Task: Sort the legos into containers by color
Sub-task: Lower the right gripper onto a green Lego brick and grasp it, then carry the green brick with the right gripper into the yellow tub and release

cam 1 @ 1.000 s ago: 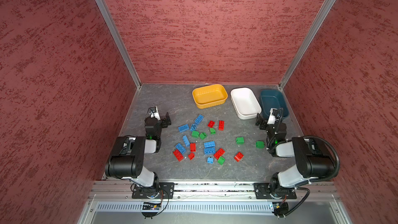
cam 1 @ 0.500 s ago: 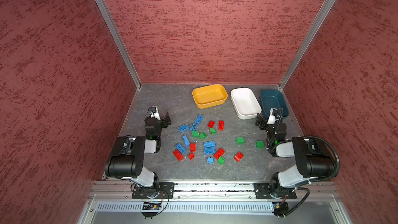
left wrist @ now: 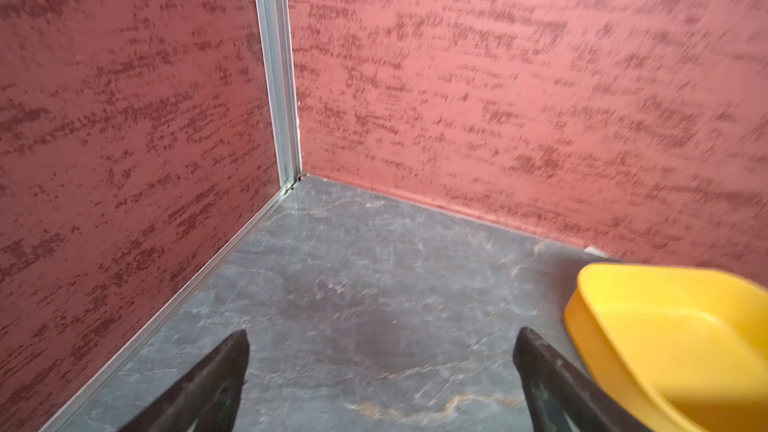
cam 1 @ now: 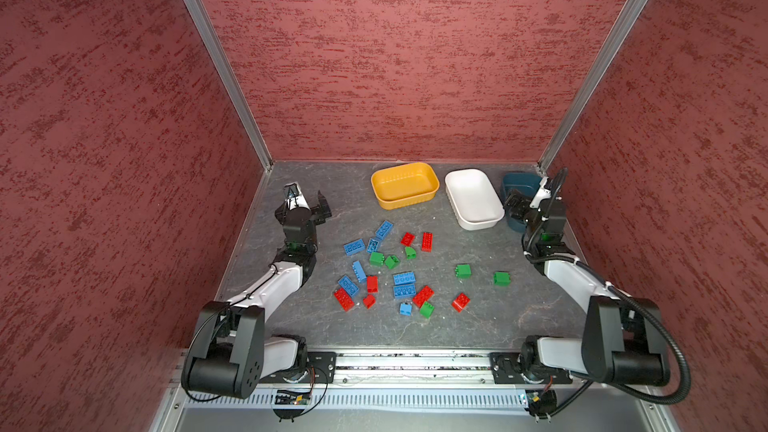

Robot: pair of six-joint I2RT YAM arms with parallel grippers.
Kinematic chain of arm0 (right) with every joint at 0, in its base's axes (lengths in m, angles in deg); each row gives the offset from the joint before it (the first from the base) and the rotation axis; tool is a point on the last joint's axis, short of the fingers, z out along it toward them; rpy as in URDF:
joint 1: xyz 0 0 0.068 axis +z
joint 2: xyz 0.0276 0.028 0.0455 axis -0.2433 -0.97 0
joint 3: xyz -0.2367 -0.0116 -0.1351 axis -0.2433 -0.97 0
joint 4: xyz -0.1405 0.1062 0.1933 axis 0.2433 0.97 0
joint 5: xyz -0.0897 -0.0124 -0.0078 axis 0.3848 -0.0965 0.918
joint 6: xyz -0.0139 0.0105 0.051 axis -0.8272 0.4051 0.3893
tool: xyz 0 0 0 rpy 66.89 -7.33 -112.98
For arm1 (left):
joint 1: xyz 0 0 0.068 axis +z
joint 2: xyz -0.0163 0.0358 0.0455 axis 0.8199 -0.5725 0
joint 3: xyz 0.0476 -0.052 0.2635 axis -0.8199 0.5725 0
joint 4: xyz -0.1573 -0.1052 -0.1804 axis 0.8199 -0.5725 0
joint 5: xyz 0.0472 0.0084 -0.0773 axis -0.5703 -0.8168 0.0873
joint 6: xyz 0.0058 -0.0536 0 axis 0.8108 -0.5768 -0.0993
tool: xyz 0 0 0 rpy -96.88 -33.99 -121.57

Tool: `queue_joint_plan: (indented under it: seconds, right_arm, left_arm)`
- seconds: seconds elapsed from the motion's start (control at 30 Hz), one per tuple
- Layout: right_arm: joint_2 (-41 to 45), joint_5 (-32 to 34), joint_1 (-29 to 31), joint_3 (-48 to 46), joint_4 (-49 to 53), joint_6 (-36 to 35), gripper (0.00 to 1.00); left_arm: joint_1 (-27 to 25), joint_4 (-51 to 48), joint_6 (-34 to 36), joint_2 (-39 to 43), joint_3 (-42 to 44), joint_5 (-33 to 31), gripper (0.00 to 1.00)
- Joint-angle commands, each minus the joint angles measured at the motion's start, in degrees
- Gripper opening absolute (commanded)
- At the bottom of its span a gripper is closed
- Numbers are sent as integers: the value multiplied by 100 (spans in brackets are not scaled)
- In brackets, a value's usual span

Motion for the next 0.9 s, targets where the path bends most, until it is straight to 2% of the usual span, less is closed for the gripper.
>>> queue_joint_plan:
  seconds: [0.0,0.1,0.17,0.43,0.63,0.77,0.87]
  right_arm:
    - [97,224,28,337,2250,1090,99]
    - [240,-50,25,459,3292,1445,99]
    - [372,-351,30,370,3848,1535,99]
    - [855,-1163,28,-314,5203,1881,99]
    - [1073,-1345,35,-792,5461,1846,96]
    - [1011,-1679,37,-881,5348,1652,85]
    - [869,-1692,117,-829,5326,1574,77]
  left_arm:
    - [-253,-1367,-913,71,-559,-545,99]
    - [-419,-2249,-1626,-7,-1078,-519,99]
    - [-434,-2542,-1952,-54,-1279,-274,99]
    - [-434,-2813,-2275,-185,-1532,119,99]
    - [-434,-2803,-2351,-204,-1461,140,99]
    - [-436,-2806,-2431,-275,-1439,190,99]
    - [-443,-2857,-2467,-350,-1490,244,99]
